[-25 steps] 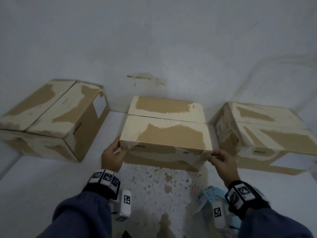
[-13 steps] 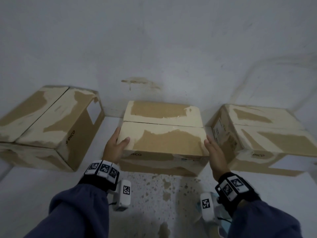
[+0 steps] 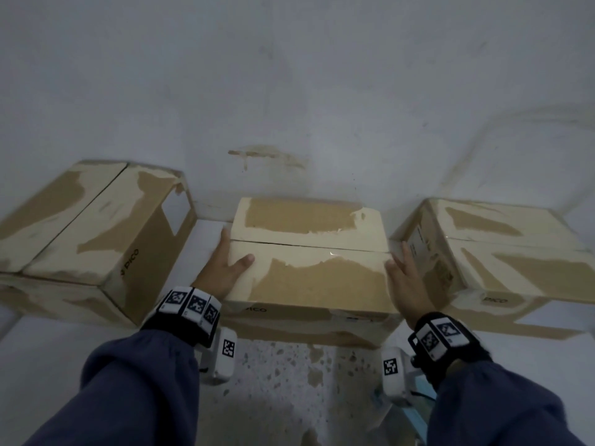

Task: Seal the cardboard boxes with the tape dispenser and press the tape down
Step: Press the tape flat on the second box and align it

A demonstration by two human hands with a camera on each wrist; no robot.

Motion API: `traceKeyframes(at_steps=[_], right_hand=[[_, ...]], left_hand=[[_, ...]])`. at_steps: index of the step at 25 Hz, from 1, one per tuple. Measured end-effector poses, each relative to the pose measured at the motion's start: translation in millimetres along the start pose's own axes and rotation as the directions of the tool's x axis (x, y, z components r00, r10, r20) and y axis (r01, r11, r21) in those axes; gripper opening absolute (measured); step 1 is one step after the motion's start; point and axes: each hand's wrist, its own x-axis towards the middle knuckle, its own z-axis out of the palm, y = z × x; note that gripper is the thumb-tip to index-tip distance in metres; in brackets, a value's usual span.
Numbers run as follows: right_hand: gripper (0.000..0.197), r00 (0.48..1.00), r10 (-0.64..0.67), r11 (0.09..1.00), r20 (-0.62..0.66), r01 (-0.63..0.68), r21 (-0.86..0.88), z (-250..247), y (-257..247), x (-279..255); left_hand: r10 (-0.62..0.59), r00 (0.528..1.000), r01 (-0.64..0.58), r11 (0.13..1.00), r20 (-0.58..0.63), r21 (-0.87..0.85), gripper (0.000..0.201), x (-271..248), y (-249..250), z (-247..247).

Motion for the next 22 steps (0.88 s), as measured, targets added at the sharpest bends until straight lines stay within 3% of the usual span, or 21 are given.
traceKeyframes(at_steps=[3,5,7,8,11,13,14,16,19,22], right_hand=[[0.038,0.996,-0.061,0.992,0.065,0.067,-0.102,-5.1,-5.9,1.8],[0.039,0.998,-0.025,0.959,0.066,0.042,-0.280,-6.0,-13.2,4.8],[0.050,0.999,-0.032,0.806,0.015,0.035,-0.591,2.1,-25.7,3.2],[0.057,0.994,-0.088,0.722,0.064,0.108,-0.684,13.4,-35.8,-0.7],[0.066,0.897,-0.139,0.511,0.419,0.428,-0.745,67.5,-60.2,-11.5],[0.068,0.832,-0.089,0.381,0.547,0.536,-0.753,93.1,-63.2,-12.5],[0.071,0.824,-0.069,0.346,0.562,0.548,-0.762,97.0,-61.8,-8.7],[0.082,0.820,-0.060,0.319,0.569,0.556,-0.768,93.1,-56.1,-3.9],[0.095,0.832,-0.094,0.385,0.546,0.536,-0.751,68.9,-48.1,-3.1],[0.089,0.900,-0.064,0.456,0.431,0.411,-0.790,26.4,-32.2,2.7]], left_hand=[[0.004,0.998,-0.002,1.000,0.064,-0.020,0.074,-2.5,4.9,-4.8],[-0.030,0.998,0.019,0.977,0.048,0.211,0.076,-1.3,6.8,-7.4],[0.022,1.000,-0.011,0.822,-0.012,0.570,0.077,-3.0,16.3,-1.3],[0.112,0.994,-0.085,0.748,0.001,0.658,0.078,-4.8,24.6,6.7],[0.292,0.926,-0.376,0.642,0.241,0.668,0.083,-11.9,49.7,41.8],[0.267,0.904,-0.428,0.603,0.335,0.673,0.089,-9.1,51.9,54.2],[0.252,0.905,-0.425,0.587,0.344,0.689,0.097,-5.7,50.0,54.6],[0.243,0.902,-0.431,0.552,0.357,0.714,0.114,-1.0,44.0,50.2],[0.244,0.917,-0.399,0.530,0.316,0.748,0.126,2.1,30.4,34.4],[0.213,0.959,-0.280,0.642,0.185,0.714,0.128,6.8,8.6,8.5]])
